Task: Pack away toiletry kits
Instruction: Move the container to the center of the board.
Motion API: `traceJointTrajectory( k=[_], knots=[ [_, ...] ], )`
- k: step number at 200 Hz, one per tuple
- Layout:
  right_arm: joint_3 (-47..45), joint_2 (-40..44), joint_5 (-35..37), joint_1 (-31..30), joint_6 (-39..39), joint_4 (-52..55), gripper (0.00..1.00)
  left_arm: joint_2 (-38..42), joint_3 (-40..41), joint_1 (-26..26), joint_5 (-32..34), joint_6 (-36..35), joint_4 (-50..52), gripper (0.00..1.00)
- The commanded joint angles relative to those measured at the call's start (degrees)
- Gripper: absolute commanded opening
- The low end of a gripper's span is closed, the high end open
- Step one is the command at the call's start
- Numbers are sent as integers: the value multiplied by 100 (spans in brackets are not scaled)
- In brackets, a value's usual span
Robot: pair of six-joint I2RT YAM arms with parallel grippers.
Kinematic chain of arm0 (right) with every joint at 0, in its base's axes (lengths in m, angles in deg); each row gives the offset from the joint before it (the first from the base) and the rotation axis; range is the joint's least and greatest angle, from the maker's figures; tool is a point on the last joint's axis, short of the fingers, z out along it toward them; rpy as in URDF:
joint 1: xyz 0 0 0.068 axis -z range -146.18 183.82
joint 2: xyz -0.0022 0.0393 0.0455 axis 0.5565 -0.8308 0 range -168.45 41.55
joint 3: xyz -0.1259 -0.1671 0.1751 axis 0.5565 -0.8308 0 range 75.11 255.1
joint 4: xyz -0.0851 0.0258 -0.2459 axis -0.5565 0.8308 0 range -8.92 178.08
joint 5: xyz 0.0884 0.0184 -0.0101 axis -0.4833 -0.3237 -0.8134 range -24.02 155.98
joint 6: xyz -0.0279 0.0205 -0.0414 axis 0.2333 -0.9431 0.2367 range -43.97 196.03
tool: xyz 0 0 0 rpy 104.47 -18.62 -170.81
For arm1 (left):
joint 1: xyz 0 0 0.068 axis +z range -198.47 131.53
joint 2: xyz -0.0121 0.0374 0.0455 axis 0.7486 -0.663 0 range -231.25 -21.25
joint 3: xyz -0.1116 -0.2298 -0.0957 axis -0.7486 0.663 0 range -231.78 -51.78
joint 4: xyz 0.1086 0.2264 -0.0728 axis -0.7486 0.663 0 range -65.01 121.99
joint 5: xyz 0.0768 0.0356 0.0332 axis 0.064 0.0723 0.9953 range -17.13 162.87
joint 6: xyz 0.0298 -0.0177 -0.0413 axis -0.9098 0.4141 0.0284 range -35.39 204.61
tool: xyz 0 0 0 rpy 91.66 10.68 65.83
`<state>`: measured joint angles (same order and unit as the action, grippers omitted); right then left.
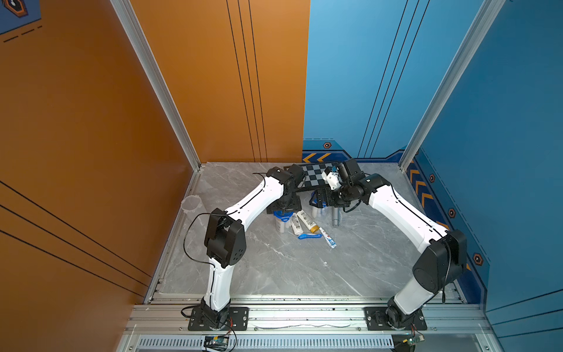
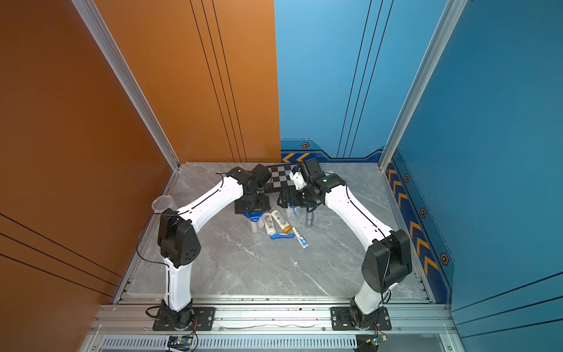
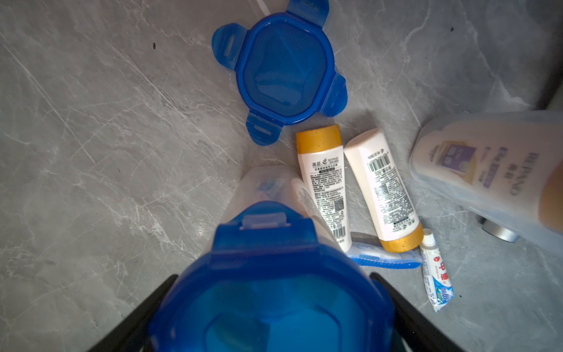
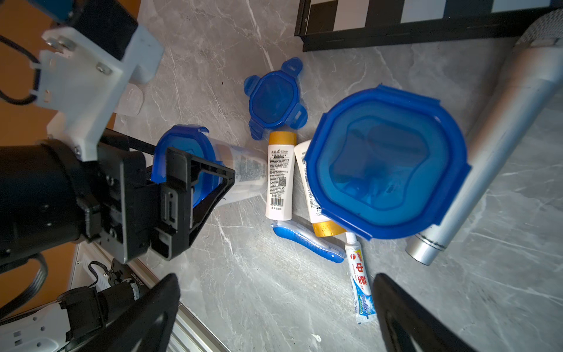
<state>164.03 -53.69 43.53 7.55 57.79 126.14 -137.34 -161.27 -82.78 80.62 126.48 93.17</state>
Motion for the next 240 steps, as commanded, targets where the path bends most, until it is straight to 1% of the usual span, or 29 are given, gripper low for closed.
traceJointTrajectory(
  k=[1, 34, 49, 71, 91, 114, 140, 157, 175, 185, 204, 213, 217, 227, 229, 240],
  knots=[
    [-60, 136, -74, 81, -112, -188, 100, 57, 47, -37, 113, 23, 125, 79],
    [25, 54, -70, 101, -144, -209, 100, 255, 127, 167, 123, -101, 125, 65],
    [62, 34, -64, 112, -145, -212, 100, 306, 101, 354, 142, -299, 125, 61],
    [125, 21, -74, 113, -162, -191, 100, 214, -126, 780, 80, -694, 125, 60],
    [177, 56, -49, 137, -188, -100, 100, -54, -490, 1209, -9, -1037, 125, 60],
    [251, 67, -31, 132, -198, 19, 100, -556, -1229, 1554, -91, -1410, 125, 60],
    [213, 150, 24, 123, -263, 97, 100, -1146, -2139, 1770, -249, -1646, 134, 59],
    [135, 229, 70, 112, -285, 124, 100, -1510, -2576, 1825, -377, -1720, 125, 60],
    [103, 286, 124, 112, -287, 165, 100, -1771, -2858, 1833, -416, -1800, 129, 62],
    [118, 304, 143, 112, -285, 184, 100, -1855, -2908, 1836, -406, -1815, 125, 65],
    [154, 313, 162, 108, -302, 209, 100, -1909, -2899, 1865, -388, -1831, 129, 81],
    [161, 316, 171, 101, -303, 222, 100, -1886, -2884, 1891, -356, -1832, 125, 85],
    [160, 322, 178, 96, -303, 223, 100, -1869, -2885, 1901, -345, -1836, 125, 91],
    [166, 322, 189, 82, -304, 223, 100, -1817, -2916, 1917, -312, -1875, 125, 99],
    [164, 322, 189, 72, -303, 223, 100, -1802, -2926, 1923, -310, -1877, 125, 100],
    [169, 300, 185, 56, -320, 228, 100, -1728, -2974, 1936, -305, -1930, 130, 99]
  ],
)
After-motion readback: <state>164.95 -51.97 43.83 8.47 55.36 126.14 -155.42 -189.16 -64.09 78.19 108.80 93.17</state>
